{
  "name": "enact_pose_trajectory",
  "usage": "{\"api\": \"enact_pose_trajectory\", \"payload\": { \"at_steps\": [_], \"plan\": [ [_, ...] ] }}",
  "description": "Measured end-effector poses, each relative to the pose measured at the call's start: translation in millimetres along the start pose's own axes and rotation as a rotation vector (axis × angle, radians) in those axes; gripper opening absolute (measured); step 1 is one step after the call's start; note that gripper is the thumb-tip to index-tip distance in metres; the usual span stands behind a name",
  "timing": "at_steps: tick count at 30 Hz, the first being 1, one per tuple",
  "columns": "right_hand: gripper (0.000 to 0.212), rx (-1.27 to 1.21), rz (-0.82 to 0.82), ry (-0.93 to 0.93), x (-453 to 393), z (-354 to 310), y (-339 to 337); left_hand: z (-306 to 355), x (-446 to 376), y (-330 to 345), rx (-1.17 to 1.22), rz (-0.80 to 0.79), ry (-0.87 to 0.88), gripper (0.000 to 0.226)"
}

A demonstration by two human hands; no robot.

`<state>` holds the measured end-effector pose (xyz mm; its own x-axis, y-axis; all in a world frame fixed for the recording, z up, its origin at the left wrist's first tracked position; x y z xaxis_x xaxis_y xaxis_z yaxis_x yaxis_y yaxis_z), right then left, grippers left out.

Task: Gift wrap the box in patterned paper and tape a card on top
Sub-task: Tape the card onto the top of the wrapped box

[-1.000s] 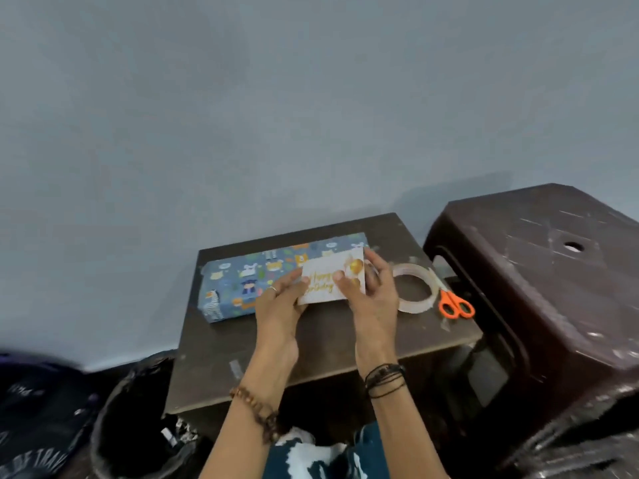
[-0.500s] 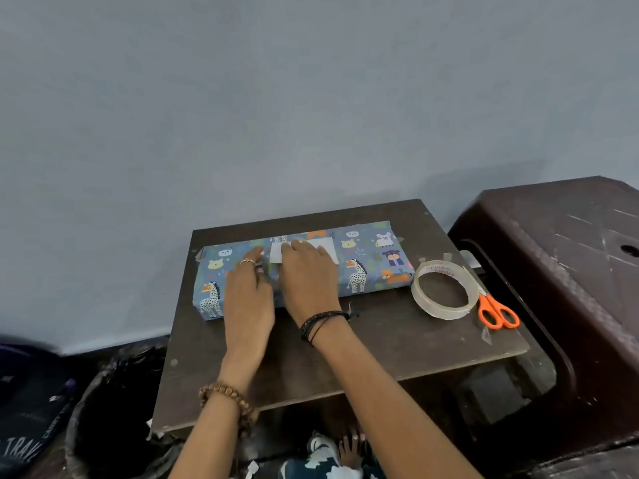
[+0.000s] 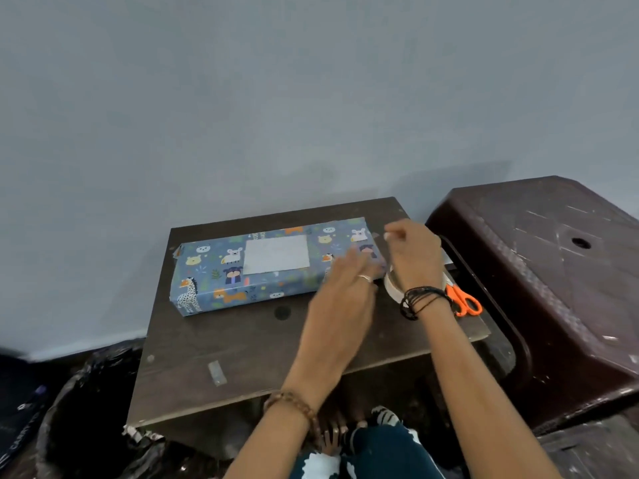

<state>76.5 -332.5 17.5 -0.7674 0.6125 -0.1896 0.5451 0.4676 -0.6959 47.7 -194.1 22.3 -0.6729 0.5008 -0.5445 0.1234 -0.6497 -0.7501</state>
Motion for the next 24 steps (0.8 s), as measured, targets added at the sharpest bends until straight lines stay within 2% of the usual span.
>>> {"api": "enact_pose_trajectory", "payload": {
  "at_steps": [2, 4, 7, 12, 15, 19, 22, 24],
  "plan": [
    [0.022, 0.019, 0.093, 0.111, -3.5, 34.9, -16.1, 18.8, -4.3, 33.2, -0.031, -0.137, 0.105, 0.037],
    [0.025, 0.016, 0.111, 0.213, -6.4, 64.5, -21.4, 24.7, -4.0, 63.6, -0.032, -0.300, 0.133, 0.039],
    [0.031, -0.093, -0.071, 0.326, -20.4, 93.7, -8.5, 28.2, -1.6, 87.6, -0.060, -0.424, 0.182, 0.042],
    [0.030, -0.246, -0.322, 0.400, -34.9, 104.0, 5.1, 32.0, -8.4, 85.1, -0.065, -0.423, 0.141, 0.027],
    [0.029, -0.224, -0.354, 0.396, -38.9, 106.6, 8.4, 32.6, -12.7, 77.5, -0.046, -0.414, 0.104, 0.024],
    [0.029, -0.094, -0.308, 0.380, -47.2, 110.1, 10.1, 34.7, -14.1, 73.5, -0.047, -0.427, 0.085, 0.027],
    [0.027, 0.073, -0.203, 0.315, -51.9, 104.9, 5.9, 36.1, -16.6, 71.4, -0.058, -0.430, 0.075, 0.027],
    [0.028, 0.084, -0.112, 0.269, -55.1, 99.3, 1.2, 37.0, -17.1, 70.7, -0.054, -0.446, 0.069, 0.024]
  ]
}}
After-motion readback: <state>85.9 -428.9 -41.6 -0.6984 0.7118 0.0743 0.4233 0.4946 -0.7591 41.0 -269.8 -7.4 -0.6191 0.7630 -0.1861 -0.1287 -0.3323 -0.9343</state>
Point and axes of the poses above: each hand's wrist, its own x-axis away from the middle knuckle, its own y-axis out of the palm, z = x × y, the point moved 10 cm from there along -x, towards the middle knuckle, and after that the axes turned 1 degree about -y, right-handed, at the moved point
